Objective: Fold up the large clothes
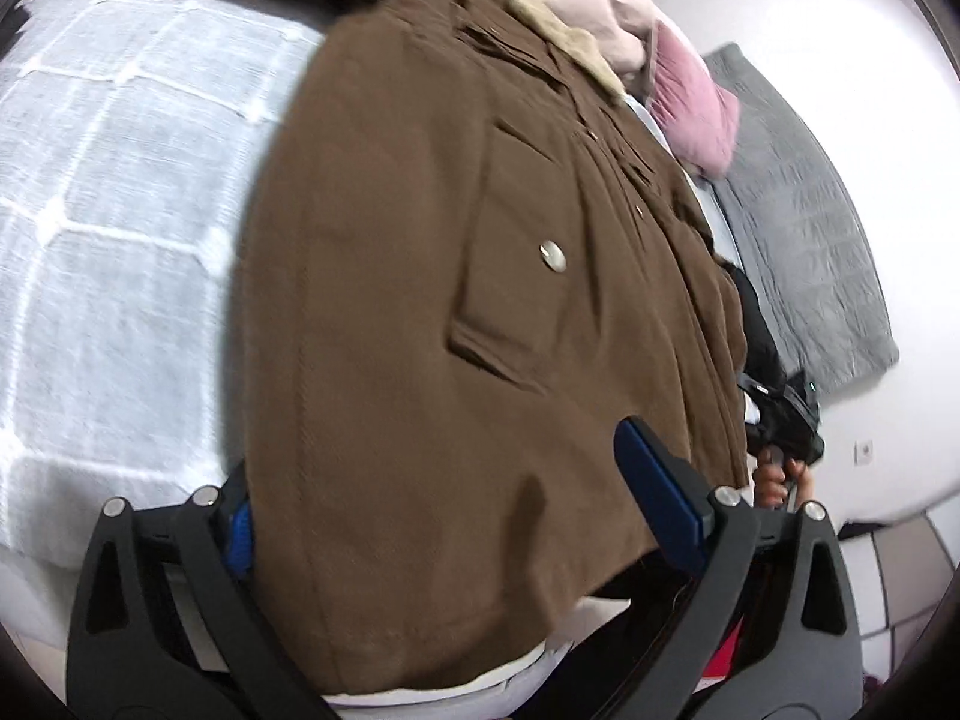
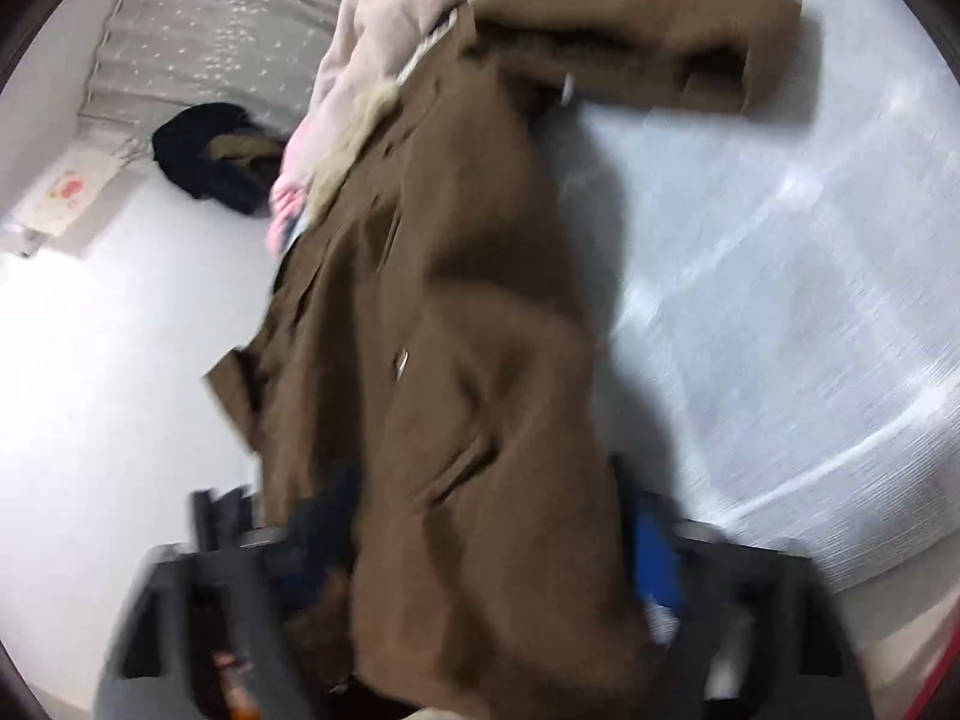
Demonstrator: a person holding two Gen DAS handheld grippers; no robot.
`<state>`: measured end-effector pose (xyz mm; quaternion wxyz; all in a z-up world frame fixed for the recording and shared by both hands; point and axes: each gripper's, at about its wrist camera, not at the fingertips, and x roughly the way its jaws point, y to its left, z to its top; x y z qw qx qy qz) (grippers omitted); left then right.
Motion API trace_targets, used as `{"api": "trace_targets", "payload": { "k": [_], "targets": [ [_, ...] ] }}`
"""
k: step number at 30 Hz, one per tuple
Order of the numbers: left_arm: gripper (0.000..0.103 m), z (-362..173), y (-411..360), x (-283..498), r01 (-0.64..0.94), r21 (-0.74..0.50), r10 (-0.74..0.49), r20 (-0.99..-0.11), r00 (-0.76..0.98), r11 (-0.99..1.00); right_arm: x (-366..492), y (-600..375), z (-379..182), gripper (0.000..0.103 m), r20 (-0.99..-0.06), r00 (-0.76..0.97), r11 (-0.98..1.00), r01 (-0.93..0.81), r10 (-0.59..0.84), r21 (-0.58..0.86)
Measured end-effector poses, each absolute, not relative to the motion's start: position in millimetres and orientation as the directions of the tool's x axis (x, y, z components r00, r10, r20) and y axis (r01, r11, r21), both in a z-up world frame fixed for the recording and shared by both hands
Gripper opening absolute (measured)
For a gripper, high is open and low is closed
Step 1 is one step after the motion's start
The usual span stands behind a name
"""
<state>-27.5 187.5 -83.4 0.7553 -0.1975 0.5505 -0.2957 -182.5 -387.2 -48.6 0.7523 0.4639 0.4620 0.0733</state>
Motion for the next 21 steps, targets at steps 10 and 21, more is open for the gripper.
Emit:
{"api": "trace_targets", "payload": {
  "k": [10, 21],
  "targets": [
    [0.024, -27, 167, -51, 0.292, -0.719, -0.775, -0.601, 0.194, 0.631, -204, -374, 3, 0.008, -0.532, 0.623, 0.553, 0.185, 0.574, 0.812],
    [0.028, -50, 174, -72, 0.277, -0.345, -0.400, -0.900, 0.175, 0.897, -236, -406, 36, 0.009, -0.868, 0.462, 0.843, 0.382, 0.181, 0.379]
  ]
}}
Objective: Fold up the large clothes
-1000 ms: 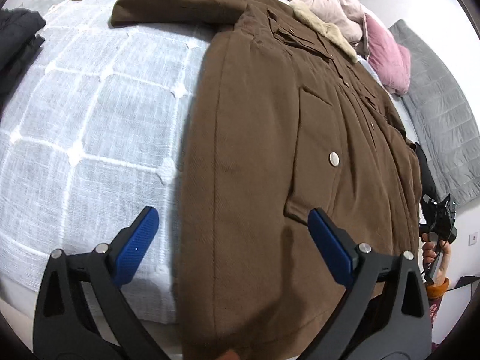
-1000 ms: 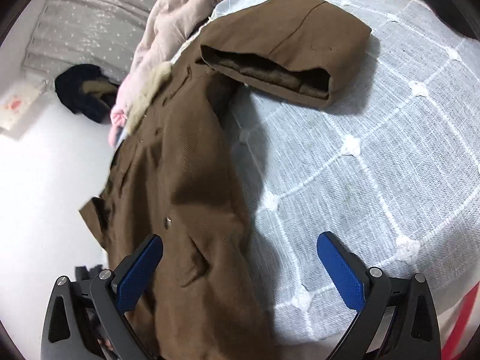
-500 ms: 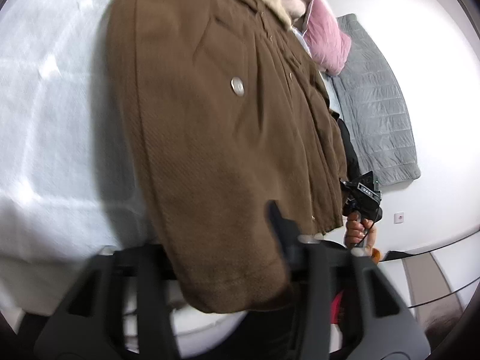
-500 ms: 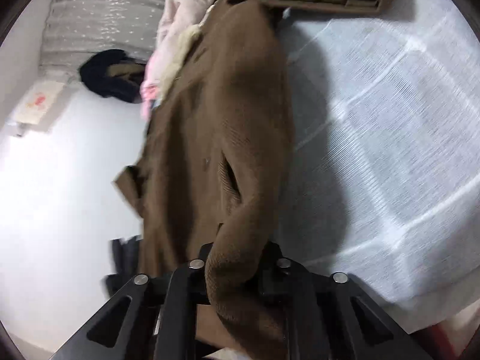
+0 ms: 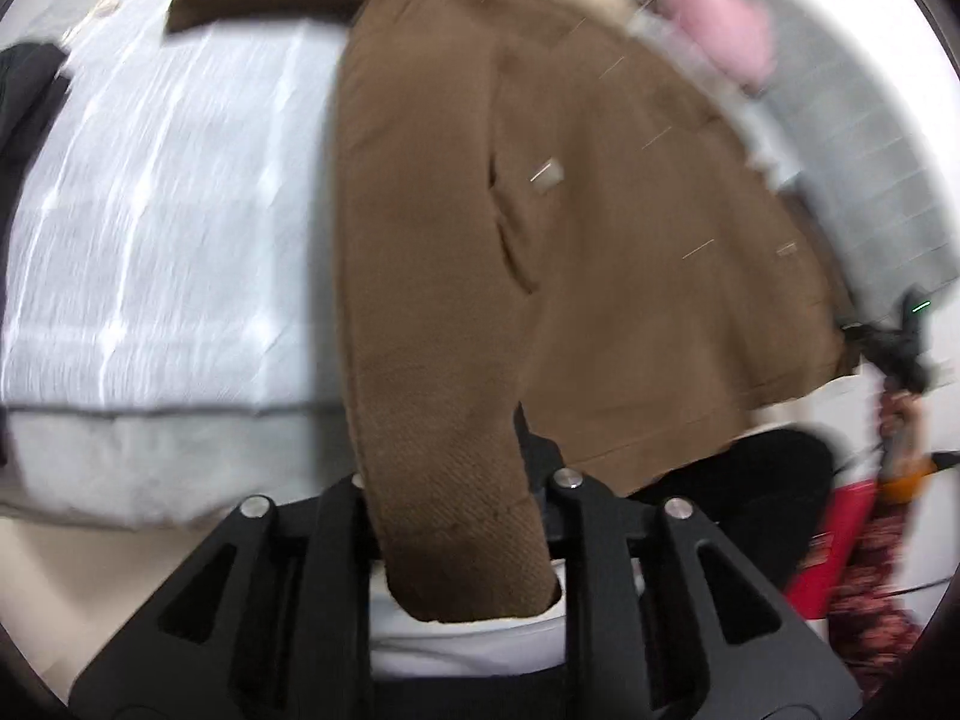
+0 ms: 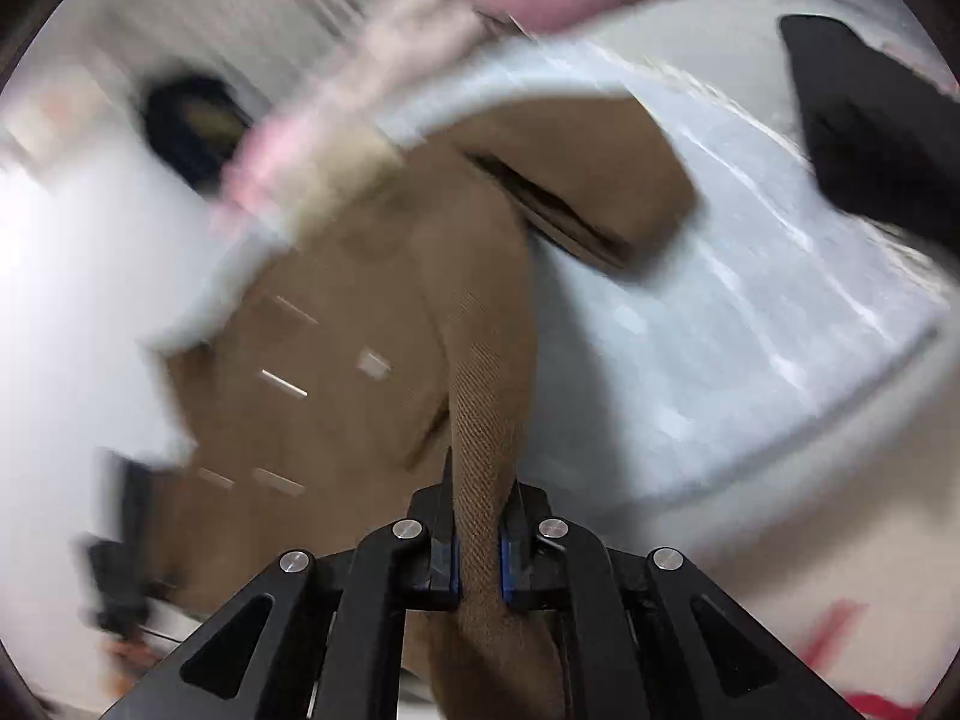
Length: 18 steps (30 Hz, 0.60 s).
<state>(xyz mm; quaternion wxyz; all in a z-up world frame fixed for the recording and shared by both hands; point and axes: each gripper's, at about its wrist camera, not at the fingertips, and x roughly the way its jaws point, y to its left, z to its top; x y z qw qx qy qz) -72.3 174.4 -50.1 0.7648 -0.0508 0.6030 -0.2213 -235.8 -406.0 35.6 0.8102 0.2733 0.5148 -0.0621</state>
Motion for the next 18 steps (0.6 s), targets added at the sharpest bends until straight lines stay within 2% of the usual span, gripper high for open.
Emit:
{"api": "trace_targets", "payload": {
  "k": [1, 3, 6, 8, 10, 12, 15, 18],
  "targets": [
    [0.030, -56, 178, -71, 0.260, -0.354, -0.401, -0.902, 0.159, 0.898, -236, -404, 21, 0.010, -0.904, 0.401, 0.853, 0.413, 0.145, 0.320],
    [0.037, -47, 183, -70, 0.250, -0.374, -0.420, -0.892, 0.165, 0.893, -247, -409, -6, 0.019, -0.947, 0.306, 0.863, 0.447, 0.101, 0.236],
    [0.050, -20, 185, -71, 0.274, -0.300, -0.366, -0.900, 0.238, 0.914, -258, -416, -3, 0.027, -0.945, 0.314, 0.853, 0.467, 0.086, 0.233],
    [0.071, -12, 194, -71, 0.290, -0.275, -0.360, -0.884, 0.298, 0.917, -262, -417, 17, 0.031, -0.939, 0.343, 0.864, 0.463, 0.033, 0.199],
    [0.083, -7, 193, -54, 0.289, -0.283, -0.375, -0.859, 0.348, 0.915, -260, -408, 40, 0.044, -0.922, 0.388, 0.878, 0.446, -0.013, 0.176],
    [0.086, 3, 189, -41, 0.274, -0.275, -0.370, -0.835, 0.407, 0.922, -241, -397, 62, 0.059, -0.894, 0.448, 0.892, 0.415, -0.027, 0.181],
    [0.087, 5, 180, -13, 0.227, -0.228, -0.308, -0.845, 0.437, 0.947, -208, -378, 78, 0.067, -0.860, 0.510, 0.911, 0.359, -0.010, 0.202],
    [0.087, 7, 175, 2, 0.233, -0.174, -0.264, -0.856, 0.444, 0.957, -166, -348, 75, 0.068, -0.841, 0.540, 0.921, 0.309, 0.035, 0.237]
  ]
}}
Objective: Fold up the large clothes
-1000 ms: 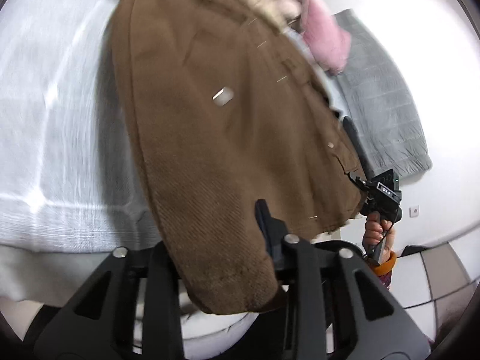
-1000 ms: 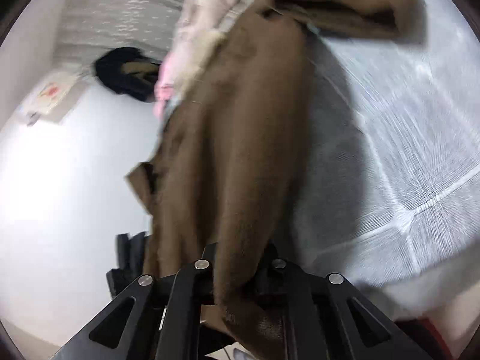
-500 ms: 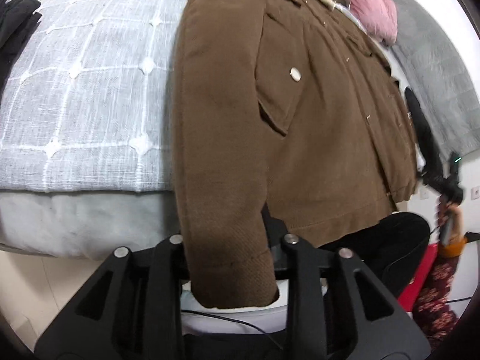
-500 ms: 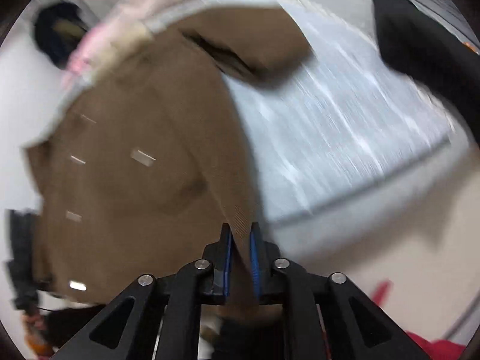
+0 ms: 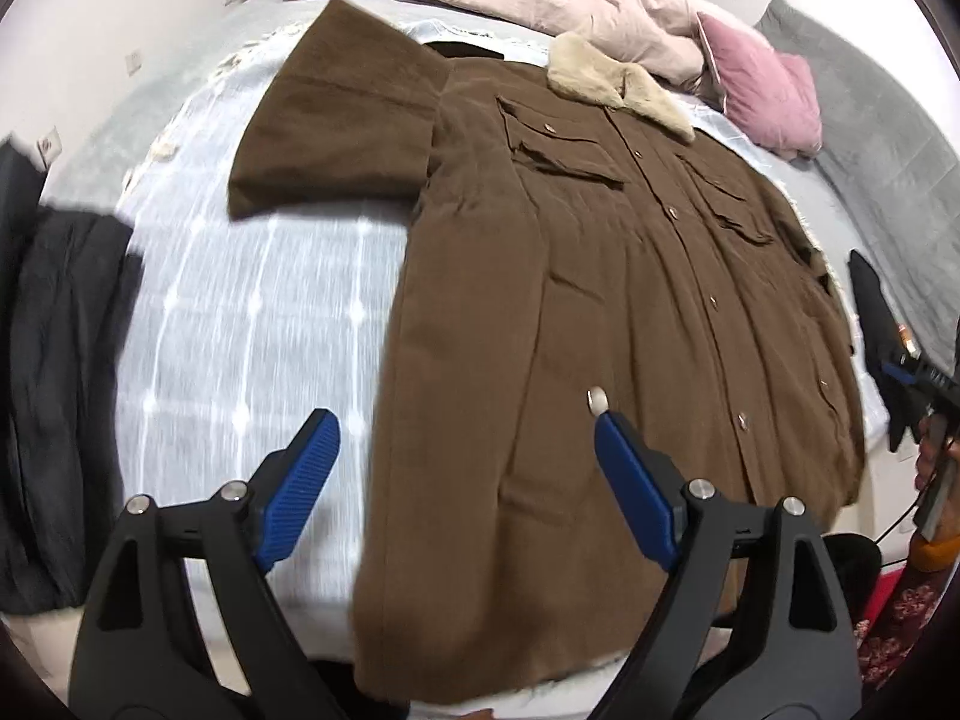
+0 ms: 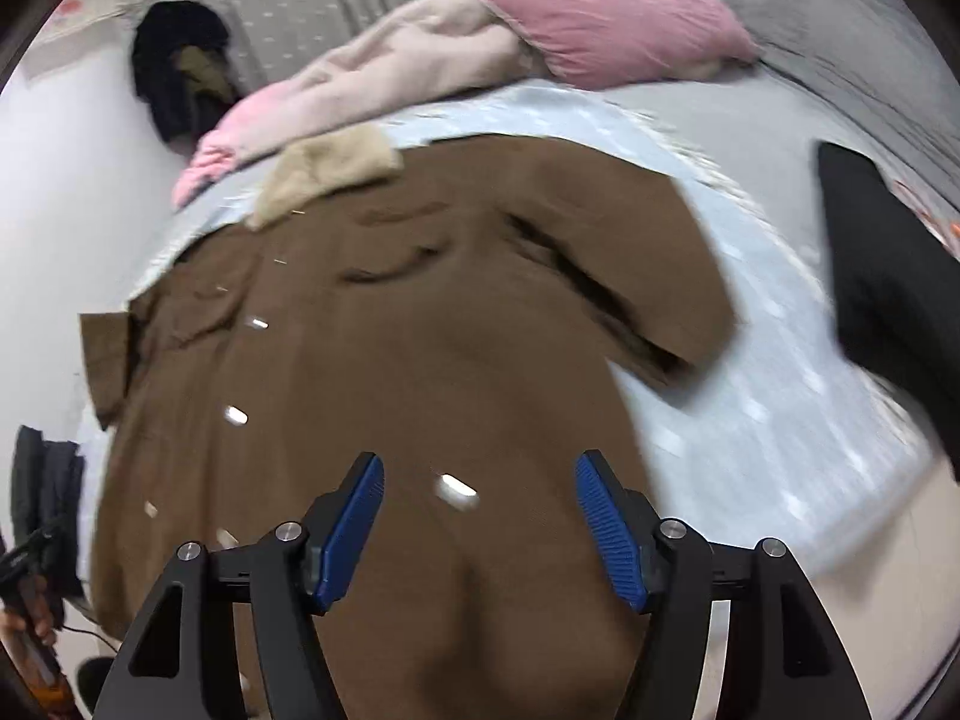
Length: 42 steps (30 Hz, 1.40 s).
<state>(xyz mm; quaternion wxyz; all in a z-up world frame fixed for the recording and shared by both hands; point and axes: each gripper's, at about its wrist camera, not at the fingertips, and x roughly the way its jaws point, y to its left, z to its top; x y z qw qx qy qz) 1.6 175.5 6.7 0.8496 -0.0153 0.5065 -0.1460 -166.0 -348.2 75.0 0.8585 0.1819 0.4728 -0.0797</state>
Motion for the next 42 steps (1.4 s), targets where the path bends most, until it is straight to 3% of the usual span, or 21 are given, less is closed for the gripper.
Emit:
{"api": "trace_targets", "payload": {
  "k": [9, 14, 19, 23, 24, 25, 27, 28, 29, 32, 34, 37, 42],
  "targets": [
    [0.087, 3, 146, 73, 0.190, 0.082, -0.034, -0.843, 0.537, 0.978, -43, -282, 28, 0.073, -0.827, 0.543, 0.917, 0.240, 0.145, 0.318],
    [0.087, -22, 138, 140, 0.105, 0.124, 0.045, -0.830, 0.556, 0.987, -16, -271, -5, 0.073, -0.850, 0.460, 0.870, 0.274, 0.256, 0.410],
    [0.087, -44, 148, 201, -0.091, 0.117, 0.148, -0.822, 0.550, 0.989, 3, -270, 0, 0.073, -0.850, 0.487, 0.893, 0.265, 0.202, 0.364],
    [0.086, -69, 151, 224, -0.101, 0.146, 0.177, -0.839, 0.515, 0.984, 11, -274, -7, 0.073, -0.865, 0.455, 0.887, 0.282, 0.212, 0.366],
    [0.083, -74, 153, 227, -0.093, 0.149, 0.175, -0.844, 0.507, 0.985, 13, -277, -7, 0.073, -0.863, 0.454, 0.881, 0.287, 0.222, 0.378],
    [0.073, -74, 158, 226, -0.090, 0.141, 0.167, -0.845, 0.508, 0.986, 13, -279, -7, 0.073, -0.861, 0.454, 0.878, 0.286, 0.227, 0.383],
    [0.044, -65, 166, 223, -0.064, 0.098, 0.117, -0.849, 0.515, 0.993, 14, -282, -5, 0.073, -0.861, 0.455, 0.880, 0.283, 0.228, 0.382],
    [0.025, -57, 170, 221, -0.042, 0.069, 0.081, -0.852, 0.517, 0.997, 14, -282, -3, 0.073, -0.863, 0.453, 0.884, 0.279, 0.223, 0.374],
    [0.018, -41, 174, 217, -0.011, 0.031, 0.033, -0.859, 0.511, 0.999, 13, -282, -2, 0.073, -0.867, 0.451, 0.891, 0.276, 0.212, 0.361],
    [0.009, 5, 191, 204, 0.017, 0.002, -0.008, -0.843, 0.538, 1.000, 9, -284, 6, 0.073, -0.878, 0.454, 0.913, 0.276, 0.152, 0.301],
    [0.009, 35, 205, 196, 0.029, 0.024, 0.002, -0.811, 0.585, 0.999, 8, -287, 8, 0.073, -0.874, 0.464, 0.915, 0.275, 0.143, 0.295],
    [0.008, 79, 246, 191, -0.026, 0.118, 0.107, -0.757, 0.645, 0.993, 7, -292, 9, 0.073, -0.872, 0.466, 0.907, 0.285, 0.151, 0.310],
    [0.007, 102, 331, 198, -0.260, 0.162, 0.295, -0.713, 0.636, 0.952, 13, -291, 7, 0.073, -0.871, 0.463, 0.903, 0.286, 0.162, 0.320]
  ]
}}
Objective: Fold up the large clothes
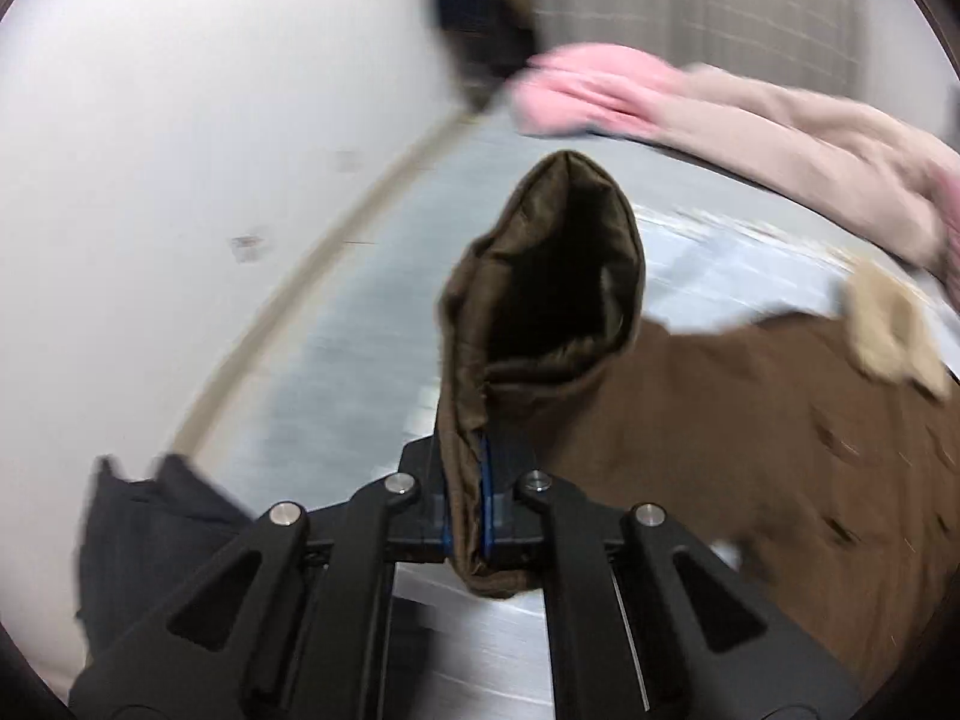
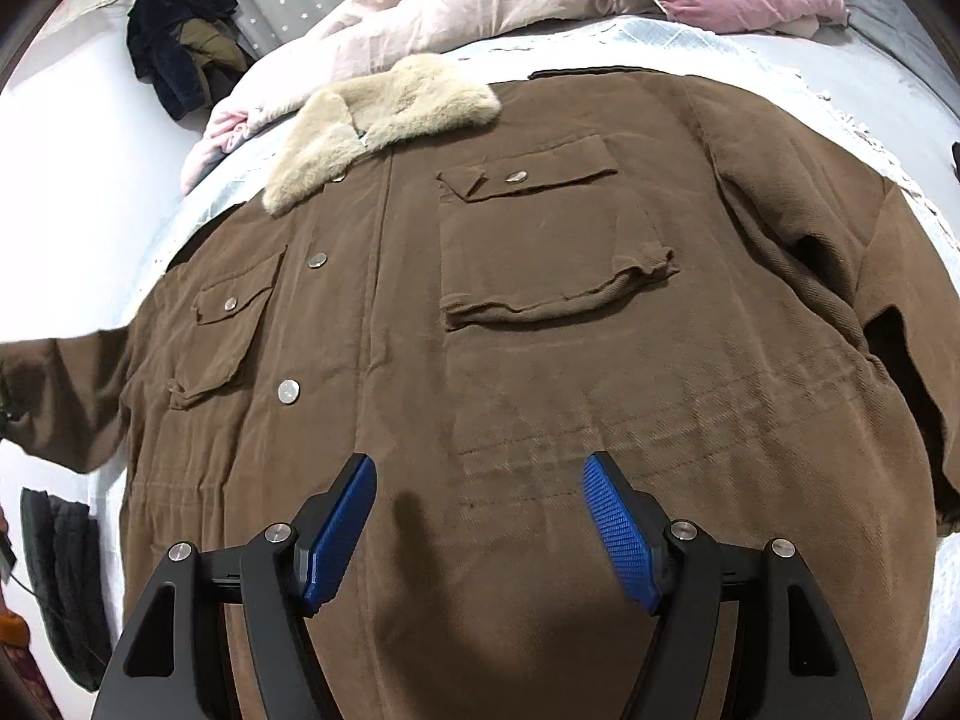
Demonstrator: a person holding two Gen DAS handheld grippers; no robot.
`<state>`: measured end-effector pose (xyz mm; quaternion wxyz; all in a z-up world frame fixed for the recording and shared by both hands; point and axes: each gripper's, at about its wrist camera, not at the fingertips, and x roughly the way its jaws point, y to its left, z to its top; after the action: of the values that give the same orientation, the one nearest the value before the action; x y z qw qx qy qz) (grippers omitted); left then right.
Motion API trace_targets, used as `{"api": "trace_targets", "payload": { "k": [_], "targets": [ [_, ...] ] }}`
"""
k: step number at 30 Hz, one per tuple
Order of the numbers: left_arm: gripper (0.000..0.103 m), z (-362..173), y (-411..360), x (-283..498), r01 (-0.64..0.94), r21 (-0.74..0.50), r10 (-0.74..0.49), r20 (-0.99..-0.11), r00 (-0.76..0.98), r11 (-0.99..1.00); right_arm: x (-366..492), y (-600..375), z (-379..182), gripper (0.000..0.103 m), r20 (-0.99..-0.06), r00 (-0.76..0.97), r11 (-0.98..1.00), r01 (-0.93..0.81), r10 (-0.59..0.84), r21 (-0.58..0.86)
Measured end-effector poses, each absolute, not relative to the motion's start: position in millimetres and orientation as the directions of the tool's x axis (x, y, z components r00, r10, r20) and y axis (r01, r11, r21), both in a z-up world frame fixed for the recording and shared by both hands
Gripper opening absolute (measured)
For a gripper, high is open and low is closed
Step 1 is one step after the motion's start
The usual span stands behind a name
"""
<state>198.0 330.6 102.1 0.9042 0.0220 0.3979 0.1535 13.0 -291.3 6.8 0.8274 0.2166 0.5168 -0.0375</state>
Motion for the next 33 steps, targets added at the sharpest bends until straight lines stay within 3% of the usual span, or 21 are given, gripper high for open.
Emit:
{"api": "trace_targets", "payload": {
  "k": [4, 6, 7, 9, 10, 11, 20, 24, 33],
  "targets": [
    [0.009, 72, 388, 214, -0.432, 0.199, 0.422, -0.746, 0.515, 0.880, 16, -288, 5, 0.073, -0.872, 0.460, 0.904, 0.283, 0.165, 0.320],
    [0.016, 55, 402, 218, -0.509, 0.272, 0.514, -0.744, 0.426, 0.817, 16, -287, 3, 0.073, -0.873, 0.460, 0.903, 0.287, 0.163, 0.320],
    [0.016, 53, 403, 220, -0.548, 0.347, 0.598, -0.703, 0.385, 0.761, 16, -287, 2, 0.073, -0.874, 0.459, 0.903, 0.289, 0.162, 0.319],
    [0.035, 52, 391, 221, -0.570, 0.394, 0.657, -0.650, 0.381, 0.721, 17, -287, 0, 0.073, -0.877, 0.452, 0.900, 0.295, 0.163, 0.320],
    [0.059, 56, 386, 218, -0.558, 0.359, 0.627, -0.659, 0.416, 0.748, 17, -288, -1, 0.073, -0.877, 0.452, 0.899, 0.297, 0.165, 0.322],
    [0.073, 59, 378, 216, -0.540, 0.320, 0.590, -0.668, 0.453, 0.778, 16, -288, 0, 0.073, -0.875, 0.454, 0.898, 0.298, 0.166, 0.325],
    [0.085, 76, 289, 186, -0.301, 0.126, 0.294, -0.729, 0.618, 0.945, 10, -288, 4, 0.073, -0.877, 0.465, 0.909, 0.302, 0.123, 0.287],
    [0.094, 64, 231, 166, -0.146, 0.064, 0.143, -0.751, 0.644, 0.987, -2, -298, 14, 0.073, -0.872, 0.488, 0.920, 0.335, 0.017, 0.205],
    [0.095, 8, 104, 91, 0.193, -0.148, -0.235, -0.774, 0.588, 0.970, -35, -382, 33, 0.073, -0.820, 0.533, 0.862, 0.495, -0.208, 0.103]
  ]
}}
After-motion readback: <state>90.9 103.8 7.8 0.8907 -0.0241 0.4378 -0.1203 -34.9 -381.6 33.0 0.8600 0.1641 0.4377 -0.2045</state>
